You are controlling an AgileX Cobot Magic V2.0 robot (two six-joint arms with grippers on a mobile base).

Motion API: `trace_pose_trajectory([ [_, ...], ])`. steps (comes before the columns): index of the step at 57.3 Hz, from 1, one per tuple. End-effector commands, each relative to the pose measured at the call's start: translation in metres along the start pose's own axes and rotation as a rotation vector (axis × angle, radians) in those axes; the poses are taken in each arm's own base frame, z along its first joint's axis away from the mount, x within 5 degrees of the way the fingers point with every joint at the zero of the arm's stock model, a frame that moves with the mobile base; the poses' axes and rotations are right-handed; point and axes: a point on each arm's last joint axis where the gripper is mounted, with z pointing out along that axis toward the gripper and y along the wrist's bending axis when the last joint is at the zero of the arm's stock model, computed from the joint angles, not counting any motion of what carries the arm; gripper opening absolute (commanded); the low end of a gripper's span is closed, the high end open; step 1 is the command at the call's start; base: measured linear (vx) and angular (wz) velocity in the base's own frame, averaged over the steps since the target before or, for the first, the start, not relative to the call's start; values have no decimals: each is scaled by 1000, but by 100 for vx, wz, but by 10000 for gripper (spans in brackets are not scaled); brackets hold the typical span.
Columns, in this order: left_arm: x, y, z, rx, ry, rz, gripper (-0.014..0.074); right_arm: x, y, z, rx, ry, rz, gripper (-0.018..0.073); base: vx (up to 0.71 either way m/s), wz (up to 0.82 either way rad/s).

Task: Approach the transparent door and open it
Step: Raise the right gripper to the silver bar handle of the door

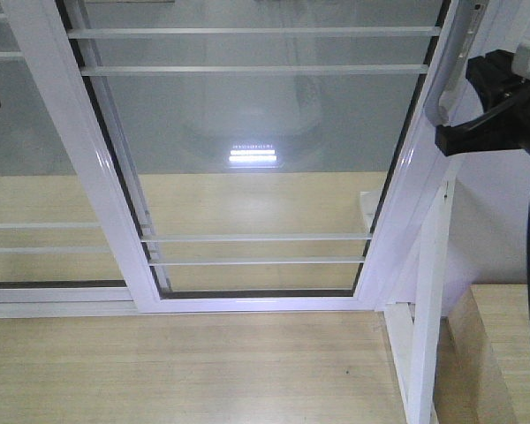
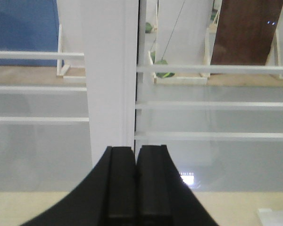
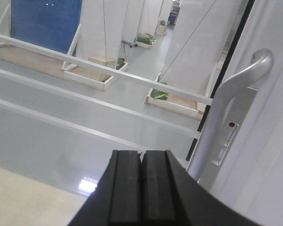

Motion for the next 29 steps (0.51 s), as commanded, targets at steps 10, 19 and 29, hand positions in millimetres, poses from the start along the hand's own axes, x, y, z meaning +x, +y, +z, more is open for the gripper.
trace_pose_trajectory([
  [10,-12,-2,29,19,-147,-40,24,-12,-4,22,48,-211,36,19,0,0],
  [19,-12,-2,29,25,-147,-111,109,-11,-4,22,37,-210,138,120,0,0],
  [29,-12,-2,29,24,-144,-110,294,-11,-4,22,35,-214,163,355,0,0],
])
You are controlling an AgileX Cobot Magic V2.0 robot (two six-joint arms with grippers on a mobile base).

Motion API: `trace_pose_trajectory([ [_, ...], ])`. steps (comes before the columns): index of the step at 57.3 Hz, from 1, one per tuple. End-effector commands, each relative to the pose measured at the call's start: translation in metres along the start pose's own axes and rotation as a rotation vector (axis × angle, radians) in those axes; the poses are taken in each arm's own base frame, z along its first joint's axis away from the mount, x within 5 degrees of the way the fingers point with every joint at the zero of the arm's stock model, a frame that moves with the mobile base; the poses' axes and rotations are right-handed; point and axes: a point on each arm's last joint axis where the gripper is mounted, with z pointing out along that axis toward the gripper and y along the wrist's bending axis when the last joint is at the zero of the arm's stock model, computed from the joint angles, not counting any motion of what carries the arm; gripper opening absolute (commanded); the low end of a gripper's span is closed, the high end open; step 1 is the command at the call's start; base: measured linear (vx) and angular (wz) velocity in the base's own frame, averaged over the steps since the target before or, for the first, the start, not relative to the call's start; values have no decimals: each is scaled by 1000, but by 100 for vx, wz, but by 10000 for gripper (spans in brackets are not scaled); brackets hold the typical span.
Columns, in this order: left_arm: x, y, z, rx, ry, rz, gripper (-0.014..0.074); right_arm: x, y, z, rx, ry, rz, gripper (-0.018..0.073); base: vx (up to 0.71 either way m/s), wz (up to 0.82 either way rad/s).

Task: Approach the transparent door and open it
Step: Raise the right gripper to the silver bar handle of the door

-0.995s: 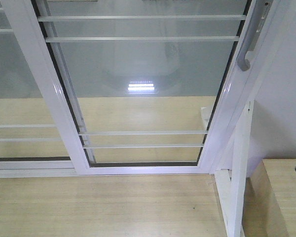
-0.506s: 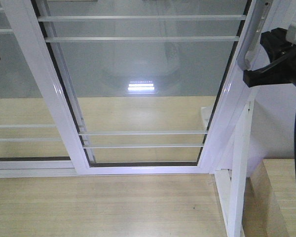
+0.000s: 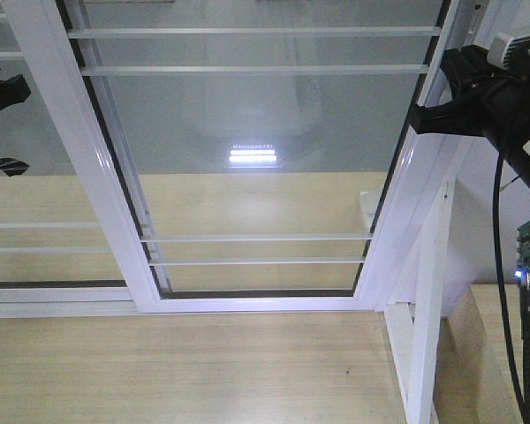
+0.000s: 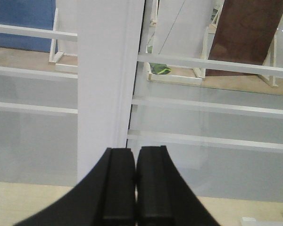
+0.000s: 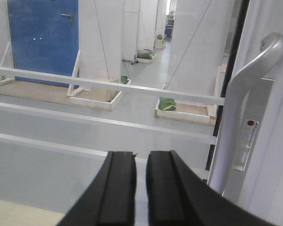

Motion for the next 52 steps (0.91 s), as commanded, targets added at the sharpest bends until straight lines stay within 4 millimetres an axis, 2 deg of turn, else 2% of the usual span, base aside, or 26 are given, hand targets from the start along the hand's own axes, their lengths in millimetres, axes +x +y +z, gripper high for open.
trace_pose_trajectory([
  [1,-26,-5,-5,27,-144,-13,322,-26,-3,-2,13,-151,6,390,0,0],
  [9,-26,-5,-5,27,-144,-10,512,-28,-5,-2,40,-170,11,616,0,0],
  [16,-25,-5,-5,26,-142,-10,625,-30,-13,-3,126,-194,9,730,0,0],
  [25,-25,-5,-5,26,-142,-10,643,-33,-27,-7,285,-226,-10,722,0,0],
  [34,-25,-5,-5,26,-142,-10,615,-37,-29,-2,300,-175,-39,687,0,0],
  [41,-25,-5,-5,26,-142,-10,591,-42,-30,11,299,-171,-43,656,0,0],
  [52,-25,-5,-5,26,-142,-10,582,-41,-56,44,329,-76,-3,621,0,0],
])
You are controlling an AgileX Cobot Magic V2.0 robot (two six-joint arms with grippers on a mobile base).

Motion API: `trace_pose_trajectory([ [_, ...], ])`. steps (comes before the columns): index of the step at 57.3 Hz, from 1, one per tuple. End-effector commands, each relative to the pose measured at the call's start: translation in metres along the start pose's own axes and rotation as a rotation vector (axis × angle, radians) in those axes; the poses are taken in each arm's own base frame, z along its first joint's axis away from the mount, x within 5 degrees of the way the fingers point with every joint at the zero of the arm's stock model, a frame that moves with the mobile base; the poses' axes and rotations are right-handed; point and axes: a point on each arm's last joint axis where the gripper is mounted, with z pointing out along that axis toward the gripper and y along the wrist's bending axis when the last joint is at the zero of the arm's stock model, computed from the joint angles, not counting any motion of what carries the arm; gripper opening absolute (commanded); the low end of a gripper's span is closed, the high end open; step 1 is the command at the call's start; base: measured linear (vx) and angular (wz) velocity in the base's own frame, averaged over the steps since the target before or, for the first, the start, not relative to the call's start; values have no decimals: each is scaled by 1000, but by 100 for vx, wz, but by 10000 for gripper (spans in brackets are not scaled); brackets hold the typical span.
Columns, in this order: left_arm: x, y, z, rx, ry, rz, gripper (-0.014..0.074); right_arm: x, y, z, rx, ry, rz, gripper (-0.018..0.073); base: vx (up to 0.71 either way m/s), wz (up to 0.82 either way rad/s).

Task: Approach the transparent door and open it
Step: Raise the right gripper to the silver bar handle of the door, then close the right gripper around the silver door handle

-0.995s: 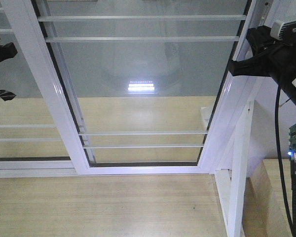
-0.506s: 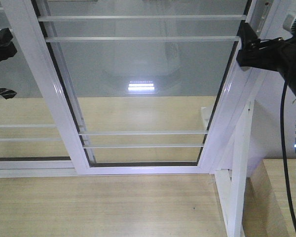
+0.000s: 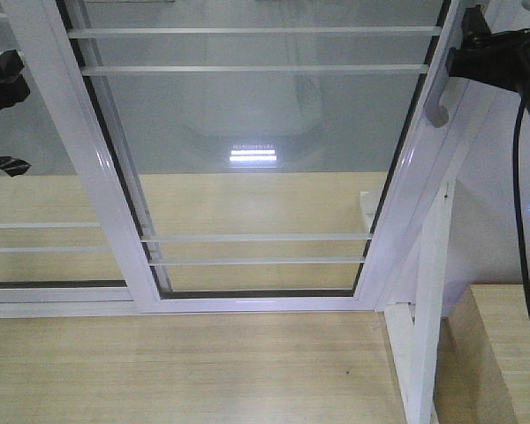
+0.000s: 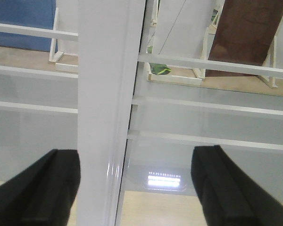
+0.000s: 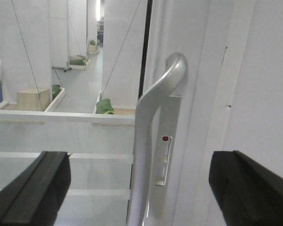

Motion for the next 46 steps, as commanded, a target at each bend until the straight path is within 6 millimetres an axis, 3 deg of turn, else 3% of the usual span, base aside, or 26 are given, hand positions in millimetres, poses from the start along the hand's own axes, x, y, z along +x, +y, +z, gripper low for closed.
trace_pose_trajectory([
  [1,-25,-5,-5,26,-142,-6,582,-22,-14,14,46,-70,7,618,0,0],
  [9,-25,-5,-5,26,-142,-6,582,-20,-22,40,43,-16,-12,606,0,0],
  [25,-25,-5,-5,26,-142,-6,582,-12,-15,90,-16,10,-77,592,0,0],
  [46,-25,-5,-5,26,-142,-6,582,13,-9,130,-18,46,-79,592,0,0],
])
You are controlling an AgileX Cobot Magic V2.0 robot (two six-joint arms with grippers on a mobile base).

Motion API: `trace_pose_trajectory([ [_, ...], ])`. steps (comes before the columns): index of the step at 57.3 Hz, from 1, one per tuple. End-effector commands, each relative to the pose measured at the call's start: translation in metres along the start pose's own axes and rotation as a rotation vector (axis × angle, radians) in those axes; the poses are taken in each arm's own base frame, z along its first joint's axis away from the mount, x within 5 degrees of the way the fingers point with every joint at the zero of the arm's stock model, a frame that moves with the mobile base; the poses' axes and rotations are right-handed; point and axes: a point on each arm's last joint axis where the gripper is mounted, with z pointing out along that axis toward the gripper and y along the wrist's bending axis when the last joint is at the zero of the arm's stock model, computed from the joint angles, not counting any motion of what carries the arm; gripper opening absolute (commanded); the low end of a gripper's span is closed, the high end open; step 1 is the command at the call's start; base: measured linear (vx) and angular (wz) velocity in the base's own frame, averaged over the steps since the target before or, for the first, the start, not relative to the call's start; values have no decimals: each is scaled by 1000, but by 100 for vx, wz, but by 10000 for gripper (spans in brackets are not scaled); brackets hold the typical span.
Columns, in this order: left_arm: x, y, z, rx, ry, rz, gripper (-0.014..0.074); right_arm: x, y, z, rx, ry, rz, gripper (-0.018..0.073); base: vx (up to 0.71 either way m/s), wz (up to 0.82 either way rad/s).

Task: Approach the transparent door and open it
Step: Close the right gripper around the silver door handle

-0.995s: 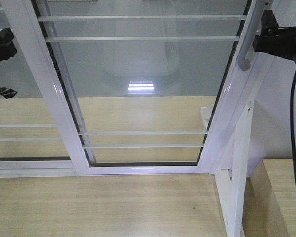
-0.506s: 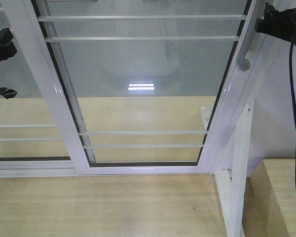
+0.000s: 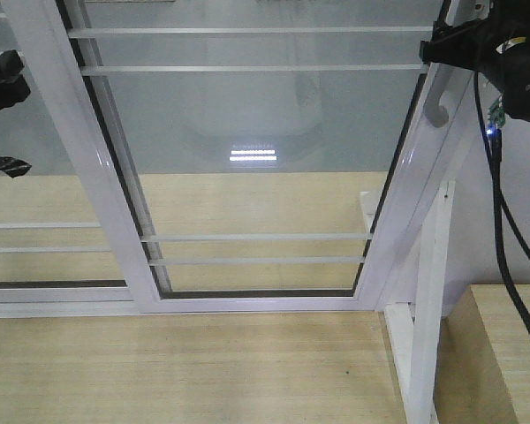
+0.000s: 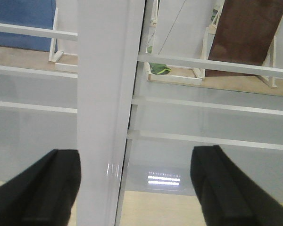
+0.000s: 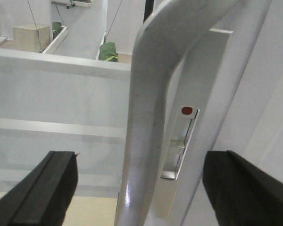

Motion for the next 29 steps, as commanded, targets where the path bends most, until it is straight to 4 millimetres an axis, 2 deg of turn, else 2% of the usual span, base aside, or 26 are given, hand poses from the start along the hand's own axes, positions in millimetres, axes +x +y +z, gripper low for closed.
trace_pose_trajectory([
  [1,-25,-5,-5,26,-142,-6,582,-34,-10,-3,44,-150,-9,592,0,0],
  [18,-25,-5,-5,26,-142,-6,582,-24,-22,16,78,-145,-7,592,0,0],
  [29,-25,-5,-5,27,-143,-6,582,-20,-21,28,79,-151,-13,592,0,0],
])
